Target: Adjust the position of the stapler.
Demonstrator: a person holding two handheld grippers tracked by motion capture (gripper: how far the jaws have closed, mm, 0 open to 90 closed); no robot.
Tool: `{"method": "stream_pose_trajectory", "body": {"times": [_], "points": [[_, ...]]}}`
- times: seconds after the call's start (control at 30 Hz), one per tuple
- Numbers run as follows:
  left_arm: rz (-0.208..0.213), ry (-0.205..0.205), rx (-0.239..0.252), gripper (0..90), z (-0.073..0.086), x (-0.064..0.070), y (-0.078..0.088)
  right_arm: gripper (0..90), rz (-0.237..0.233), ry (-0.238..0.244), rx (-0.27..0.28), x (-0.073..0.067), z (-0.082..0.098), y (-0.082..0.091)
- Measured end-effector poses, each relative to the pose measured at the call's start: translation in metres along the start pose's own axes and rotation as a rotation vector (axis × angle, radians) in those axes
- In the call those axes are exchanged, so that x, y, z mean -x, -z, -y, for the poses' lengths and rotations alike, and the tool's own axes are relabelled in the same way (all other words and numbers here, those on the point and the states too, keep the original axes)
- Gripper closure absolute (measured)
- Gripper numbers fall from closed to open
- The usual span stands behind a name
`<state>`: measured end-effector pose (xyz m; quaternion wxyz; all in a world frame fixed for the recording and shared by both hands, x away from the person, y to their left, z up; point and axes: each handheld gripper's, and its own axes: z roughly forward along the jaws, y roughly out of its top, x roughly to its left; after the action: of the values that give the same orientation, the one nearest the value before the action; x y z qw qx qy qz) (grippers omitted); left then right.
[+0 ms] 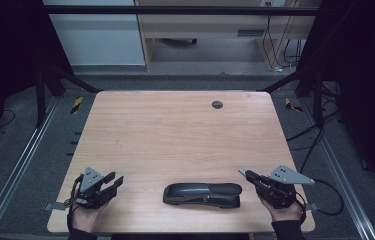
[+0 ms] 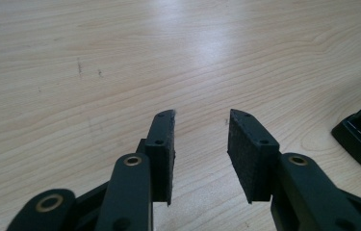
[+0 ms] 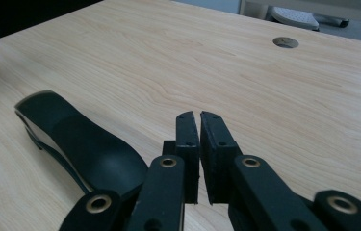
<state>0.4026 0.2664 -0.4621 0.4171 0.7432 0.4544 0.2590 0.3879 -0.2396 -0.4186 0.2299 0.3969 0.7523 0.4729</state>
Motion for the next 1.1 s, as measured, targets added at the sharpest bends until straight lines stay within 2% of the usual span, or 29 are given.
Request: {"method": "stream_pose_trajectory", "body": {"times": [0.07, 0.1, 0.27, 0.5, 0.77, 0.83, 0.97, 1.1], "points": [[-0.003, -0.001, 0.000, 61.0, 0.000, 0.000, 0.000, 88.0, -0.005, 0.004, 0.000, -0.001, -0.001, 0.000], [-0.018, -0.009, -0.003, 59.4, 0.000, 0.002, 0.000, 89.2, -0.014, 0.009, 0.000, -0.004, -0.003, 0.001], [-0.019, -0.017, -0.025, 59.5, 0.000, 0.003, -0.002, 90.0, -0.031, 0.017, 0.002, -0.009, -0.006, 0.001], [-0.052, -0.005, -0.044, 58.6, -0.001, 0.004, -0.001, 90.0, -0.068, 0.026, 0.003, -0.017, -0.011, 0.001], [-0.044, -0.012, -0.059, 62.0, -0.001, 0.005, -0.001, 90.0, -0.142, 0.042, -0.008, -0.033, -0.014, -0.003], [-0.044, -0.013, -0.058, 62.5, -0.001, 0.006, -0.001, 90.0, -0.146, 0.042, -0.012, -0.035, -0.014, -0.003], [-0.046, -0.019, -0.060, 64.4, -0.002, 0.006, 0.001, 90.0, -0.202, 0.047, -0.034, -0.046, -0.010, -0.009], [-0.051, -0.020, -0.060, 64.7, -0.002, 0.006, 0.001, 90.0, -0.235, 0.053, -0.052, -0.054, -0.005, -0.012]]}}
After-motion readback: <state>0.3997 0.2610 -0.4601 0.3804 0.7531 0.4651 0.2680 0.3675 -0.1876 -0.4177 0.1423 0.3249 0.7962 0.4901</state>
